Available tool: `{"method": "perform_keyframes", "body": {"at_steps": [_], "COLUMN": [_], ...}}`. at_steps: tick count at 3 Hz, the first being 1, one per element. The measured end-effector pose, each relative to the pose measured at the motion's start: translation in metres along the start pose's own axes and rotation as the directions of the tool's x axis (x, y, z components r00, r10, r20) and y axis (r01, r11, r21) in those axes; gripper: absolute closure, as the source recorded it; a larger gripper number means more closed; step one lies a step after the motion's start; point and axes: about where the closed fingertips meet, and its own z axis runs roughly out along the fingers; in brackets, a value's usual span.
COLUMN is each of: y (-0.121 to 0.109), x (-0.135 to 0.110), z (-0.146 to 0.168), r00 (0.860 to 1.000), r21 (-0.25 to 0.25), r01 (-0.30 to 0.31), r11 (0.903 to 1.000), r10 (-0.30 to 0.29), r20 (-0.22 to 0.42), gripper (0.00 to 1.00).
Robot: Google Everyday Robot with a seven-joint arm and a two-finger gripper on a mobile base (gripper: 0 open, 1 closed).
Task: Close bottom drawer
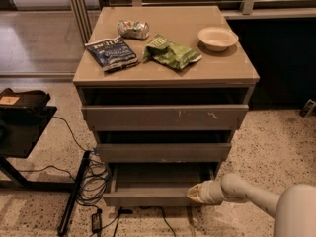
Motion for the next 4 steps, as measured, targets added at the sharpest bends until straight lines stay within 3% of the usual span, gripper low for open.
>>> {"method": "perform_keyframes", "body": {"at_steps": [3,4], "y": [0.0,0.0001], "x": [0.0,0.0], "z": [0.0001,0.0001], "r00": [1.0,1.0], "r21": [0.0,0.0], "r01": [0.0,0.0], "r11": [1.0,1.0], "r10": [0.0,0.0], "r20": [0.0,0.0], "gripper": [0.12,0.0]}}
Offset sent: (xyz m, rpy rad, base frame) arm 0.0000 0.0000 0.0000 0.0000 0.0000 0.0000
